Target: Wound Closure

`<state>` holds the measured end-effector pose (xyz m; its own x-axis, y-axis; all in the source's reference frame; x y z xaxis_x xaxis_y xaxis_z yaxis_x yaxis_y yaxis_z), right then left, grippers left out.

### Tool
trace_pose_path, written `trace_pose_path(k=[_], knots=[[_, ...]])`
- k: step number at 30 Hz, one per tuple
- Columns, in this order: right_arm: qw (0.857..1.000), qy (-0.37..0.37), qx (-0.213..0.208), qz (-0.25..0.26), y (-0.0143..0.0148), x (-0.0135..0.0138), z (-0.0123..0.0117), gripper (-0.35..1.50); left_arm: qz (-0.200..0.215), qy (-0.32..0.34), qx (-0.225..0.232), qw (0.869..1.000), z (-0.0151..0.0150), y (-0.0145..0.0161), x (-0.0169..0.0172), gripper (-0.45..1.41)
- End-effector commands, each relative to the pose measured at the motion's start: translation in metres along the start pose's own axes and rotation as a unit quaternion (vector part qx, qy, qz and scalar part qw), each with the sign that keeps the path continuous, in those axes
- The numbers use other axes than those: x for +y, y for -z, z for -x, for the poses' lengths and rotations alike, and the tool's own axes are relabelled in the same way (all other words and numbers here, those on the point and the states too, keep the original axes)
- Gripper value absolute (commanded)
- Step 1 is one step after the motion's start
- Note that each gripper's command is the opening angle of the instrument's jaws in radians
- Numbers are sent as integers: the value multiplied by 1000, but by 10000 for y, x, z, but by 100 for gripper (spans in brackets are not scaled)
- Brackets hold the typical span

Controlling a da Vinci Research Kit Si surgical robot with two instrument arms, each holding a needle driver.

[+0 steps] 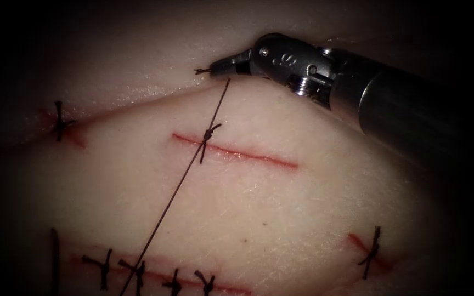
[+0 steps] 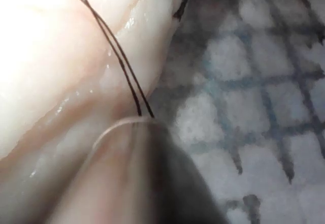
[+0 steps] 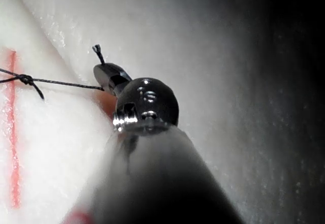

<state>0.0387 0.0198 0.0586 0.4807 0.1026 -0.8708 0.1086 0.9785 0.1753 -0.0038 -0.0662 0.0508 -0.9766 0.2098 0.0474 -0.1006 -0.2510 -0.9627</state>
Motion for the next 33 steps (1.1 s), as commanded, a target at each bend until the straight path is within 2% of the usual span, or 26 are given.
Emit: trace_pose_path(k=[1,5,12,24,29,30,31,33], knots=[[1000,0,1,1,-7,5,2,-35,4,3,-5,1000,12,-10,-2,-45],[1000,-2,1,4,-2,7,7,-35,10,2,-12,1000,28,-10,-10,-45],[1000,-4,-2,8,0,11,11,-35,12,-9,-15,1000,14,-19,-17,-45],[1000,-7,4,14,-1,10,9,-35,13,-11,-13,1000,19,-17,-16,-45],[1000,-4,28,-5,-3,-7,-3,-35,-27,-39,15,999,9,1,0,-45],[1000,-7,29,-4,-3,-9,-5,-20,-53,-27,22,998,5,11,4,-45],[999,-18,32,-1,-3,-11,-11,49,-91,-18,29,995,-2,27,11,-45],[999,-28,38,6,-4,-12,-16,101,-118,-12,44,992,-10,46,17,-45]])
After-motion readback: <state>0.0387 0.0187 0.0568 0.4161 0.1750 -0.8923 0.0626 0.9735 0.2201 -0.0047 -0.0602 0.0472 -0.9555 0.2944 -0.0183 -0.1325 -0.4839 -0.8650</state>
